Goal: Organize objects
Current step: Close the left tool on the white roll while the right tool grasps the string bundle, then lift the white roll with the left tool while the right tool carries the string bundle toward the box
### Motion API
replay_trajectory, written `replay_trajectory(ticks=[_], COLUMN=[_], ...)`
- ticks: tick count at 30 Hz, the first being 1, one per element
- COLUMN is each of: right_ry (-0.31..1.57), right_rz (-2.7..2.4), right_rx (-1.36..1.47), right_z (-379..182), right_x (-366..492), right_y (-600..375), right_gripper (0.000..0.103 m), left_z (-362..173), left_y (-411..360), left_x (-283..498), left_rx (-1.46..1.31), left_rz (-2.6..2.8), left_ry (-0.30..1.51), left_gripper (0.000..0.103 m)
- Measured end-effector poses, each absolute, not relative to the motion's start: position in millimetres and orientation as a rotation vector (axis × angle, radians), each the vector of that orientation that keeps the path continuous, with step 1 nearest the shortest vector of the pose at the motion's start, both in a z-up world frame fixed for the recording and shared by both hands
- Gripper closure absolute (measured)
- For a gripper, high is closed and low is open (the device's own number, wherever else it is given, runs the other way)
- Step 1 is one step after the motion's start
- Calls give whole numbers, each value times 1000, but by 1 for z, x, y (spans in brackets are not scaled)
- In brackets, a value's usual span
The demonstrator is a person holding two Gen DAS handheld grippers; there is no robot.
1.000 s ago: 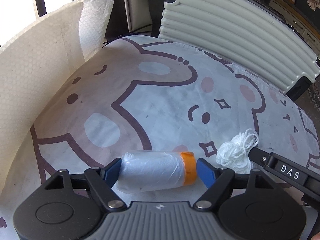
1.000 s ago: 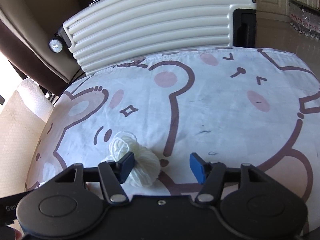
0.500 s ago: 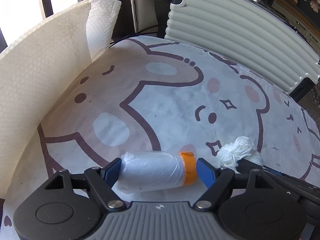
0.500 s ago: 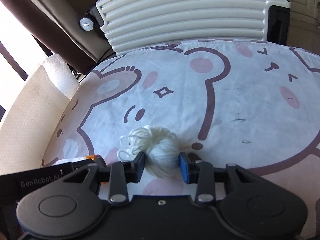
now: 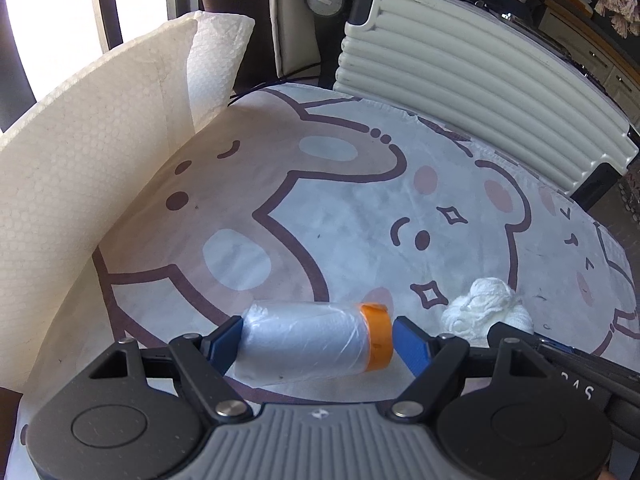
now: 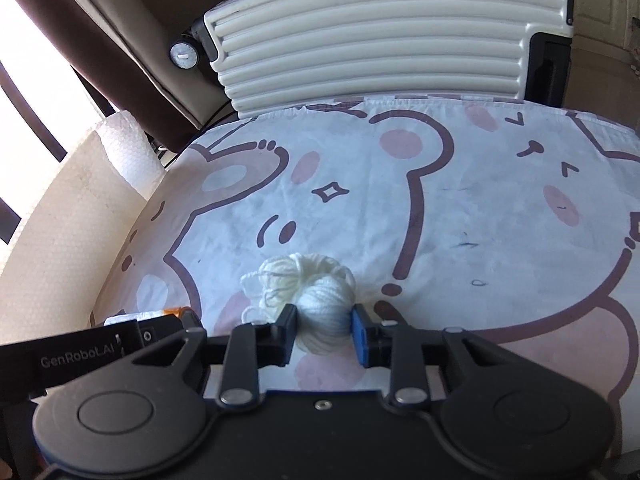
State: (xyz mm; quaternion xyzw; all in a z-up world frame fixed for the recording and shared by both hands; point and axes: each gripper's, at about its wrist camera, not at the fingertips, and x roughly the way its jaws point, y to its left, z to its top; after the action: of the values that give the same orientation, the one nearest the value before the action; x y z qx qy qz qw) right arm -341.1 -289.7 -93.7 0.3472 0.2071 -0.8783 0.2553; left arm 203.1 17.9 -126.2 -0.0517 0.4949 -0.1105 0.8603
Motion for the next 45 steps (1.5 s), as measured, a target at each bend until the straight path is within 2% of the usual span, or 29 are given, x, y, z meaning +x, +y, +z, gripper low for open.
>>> replay_trajectory(ticks=[25, 45], right_ry=[536, 567], right_rz=[-2476, -2557], right_rx=[810, 738], right_z=[-22, 28], right_x=[-274, -186], right_y=[-242, -195], right_gripper=[73, 73], left_z=[-62, -13], left_y=[22, 36], left_x=[144, 69], left_rx=[-90, -66], left_rz=[-301, -366], left_ry=[958, 914], left_gripper=[23, 23])
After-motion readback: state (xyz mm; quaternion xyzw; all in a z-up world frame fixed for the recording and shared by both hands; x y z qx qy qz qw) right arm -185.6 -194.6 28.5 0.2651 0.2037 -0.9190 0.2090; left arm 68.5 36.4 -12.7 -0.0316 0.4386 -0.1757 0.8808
